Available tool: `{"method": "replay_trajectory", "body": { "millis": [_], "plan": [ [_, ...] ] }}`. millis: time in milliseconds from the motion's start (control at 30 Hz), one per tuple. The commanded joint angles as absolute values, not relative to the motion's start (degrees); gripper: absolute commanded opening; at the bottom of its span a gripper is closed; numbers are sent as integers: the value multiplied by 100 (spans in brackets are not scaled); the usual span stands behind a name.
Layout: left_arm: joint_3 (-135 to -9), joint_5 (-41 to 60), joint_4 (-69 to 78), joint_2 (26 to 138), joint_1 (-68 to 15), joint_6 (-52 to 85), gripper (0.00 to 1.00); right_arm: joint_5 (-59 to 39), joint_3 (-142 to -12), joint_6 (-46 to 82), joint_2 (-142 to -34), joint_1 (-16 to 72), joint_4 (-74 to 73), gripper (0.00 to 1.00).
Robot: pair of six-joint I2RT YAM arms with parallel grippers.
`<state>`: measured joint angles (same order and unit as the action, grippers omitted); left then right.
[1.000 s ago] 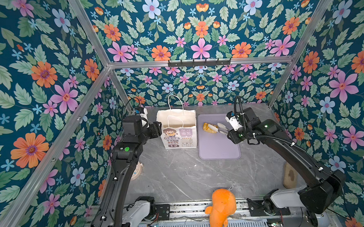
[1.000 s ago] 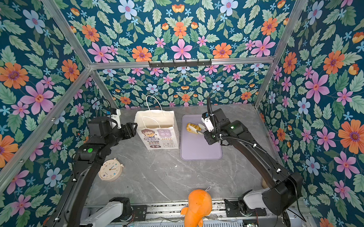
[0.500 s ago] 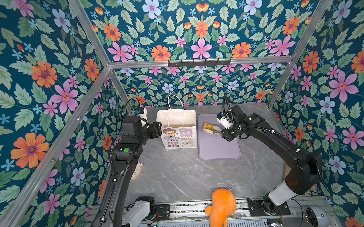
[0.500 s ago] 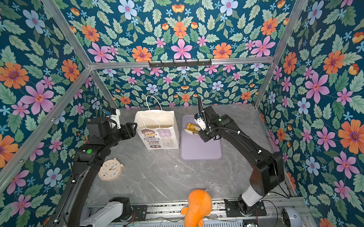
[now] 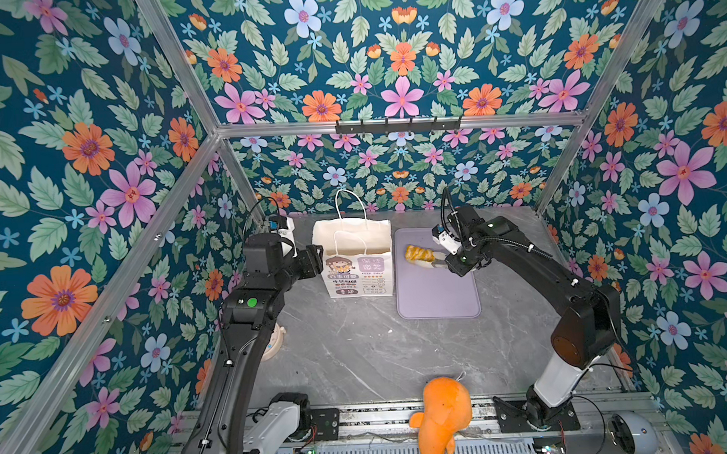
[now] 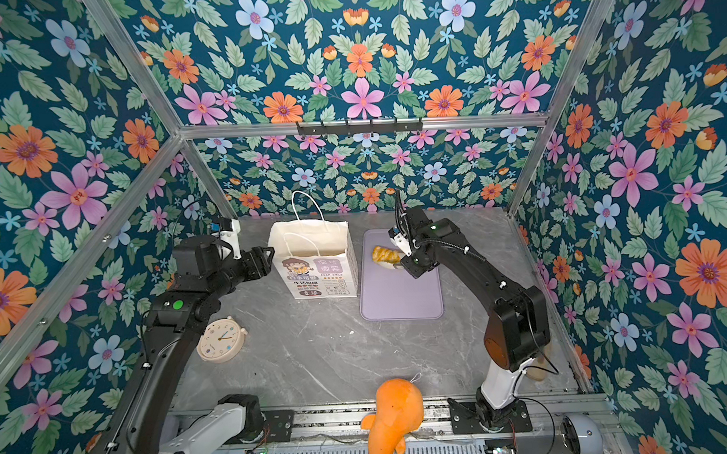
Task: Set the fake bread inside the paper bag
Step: 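Lower the open tongs around the braided yellow pastry with the right gripper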
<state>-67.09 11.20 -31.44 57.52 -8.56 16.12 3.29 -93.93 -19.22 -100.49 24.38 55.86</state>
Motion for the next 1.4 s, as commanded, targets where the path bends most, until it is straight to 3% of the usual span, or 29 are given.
{"method": "replay_trajectory", "body": {
  "millis": [0,700,1367],
  "plan": [
    [-6676,1042,-3120,5716,-853,1591,68,324,-9655,-2241,-10239,2337,5712,43],
    [-6635,1028,-3129,5685,-853,1585,68,463,-10524,-2815,-11075,2228,5978,45],
    [-6645,1097,-3129,5695,-853,1620,68,104,-10557,-2877,-10588,2232,5974,45]
  ]
}}
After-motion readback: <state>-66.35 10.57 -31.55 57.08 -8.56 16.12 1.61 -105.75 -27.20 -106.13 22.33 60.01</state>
